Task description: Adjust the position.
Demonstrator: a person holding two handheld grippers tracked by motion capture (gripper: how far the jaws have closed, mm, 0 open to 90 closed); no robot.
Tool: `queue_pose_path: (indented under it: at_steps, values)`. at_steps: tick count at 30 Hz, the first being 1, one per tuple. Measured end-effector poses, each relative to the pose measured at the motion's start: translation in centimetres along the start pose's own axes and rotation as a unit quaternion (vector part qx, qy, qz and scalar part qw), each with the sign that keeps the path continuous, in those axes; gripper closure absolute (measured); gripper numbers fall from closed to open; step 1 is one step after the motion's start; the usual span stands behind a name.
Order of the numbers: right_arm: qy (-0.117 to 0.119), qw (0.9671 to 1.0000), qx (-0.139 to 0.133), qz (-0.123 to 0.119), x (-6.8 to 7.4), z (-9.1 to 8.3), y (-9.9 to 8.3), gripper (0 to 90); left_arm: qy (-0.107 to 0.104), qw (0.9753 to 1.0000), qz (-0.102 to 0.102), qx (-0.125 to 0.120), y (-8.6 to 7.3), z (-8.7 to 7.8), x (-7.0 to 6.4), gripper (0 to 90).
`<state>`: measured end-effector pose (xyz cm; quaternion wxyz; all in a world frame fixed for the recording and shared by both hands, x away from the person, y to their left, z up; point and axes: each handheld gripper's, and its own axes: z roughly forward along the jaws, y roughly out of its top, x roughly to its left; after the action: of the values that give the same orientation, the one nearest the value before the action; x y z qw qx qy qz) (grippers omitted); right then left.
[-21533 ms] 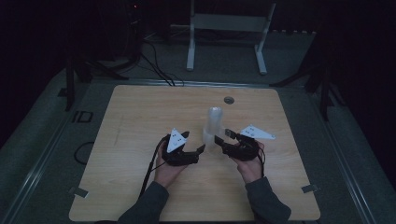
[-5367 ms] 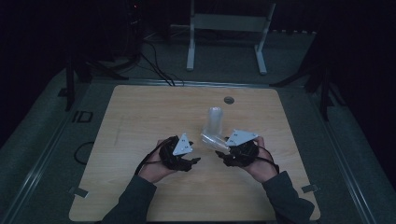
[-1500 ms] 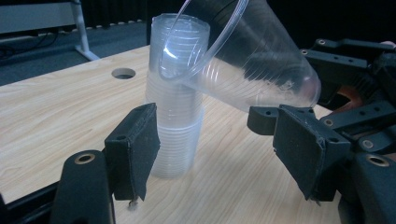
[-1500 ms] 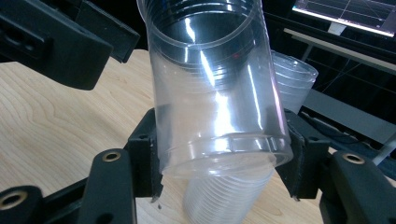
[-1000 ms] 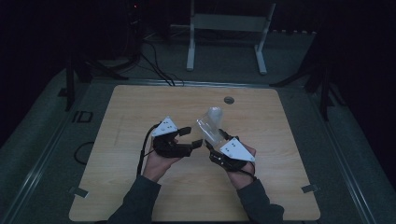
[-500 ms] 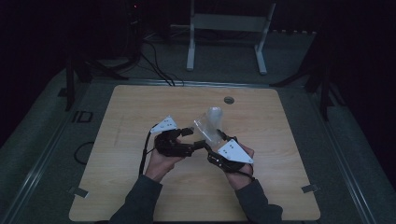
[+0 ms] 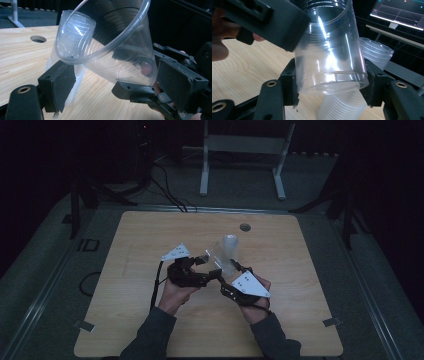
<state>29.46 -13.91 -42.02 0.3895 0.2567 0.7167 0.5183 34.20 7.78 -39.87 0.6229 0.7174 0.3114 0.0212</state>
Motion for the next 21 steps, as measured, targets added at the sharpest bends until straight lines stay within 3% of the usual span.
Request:
queue_pose_path:
  at_steps: [14,21]
  values:
    - [0.003,1.0000,-0.006,0.000,0.08,-0.06,0.06,41.6,-0.008,0.9995,-0.016,-0.027,0.20,0.34,0.02,15.7]
    - [0.005,1.0000,-0.008,-0.001,-0.07,-0.15,0.09,41.5,-0.023,0.9978,-0.039,-0.047,0.25,0.44,0.36,18.4]
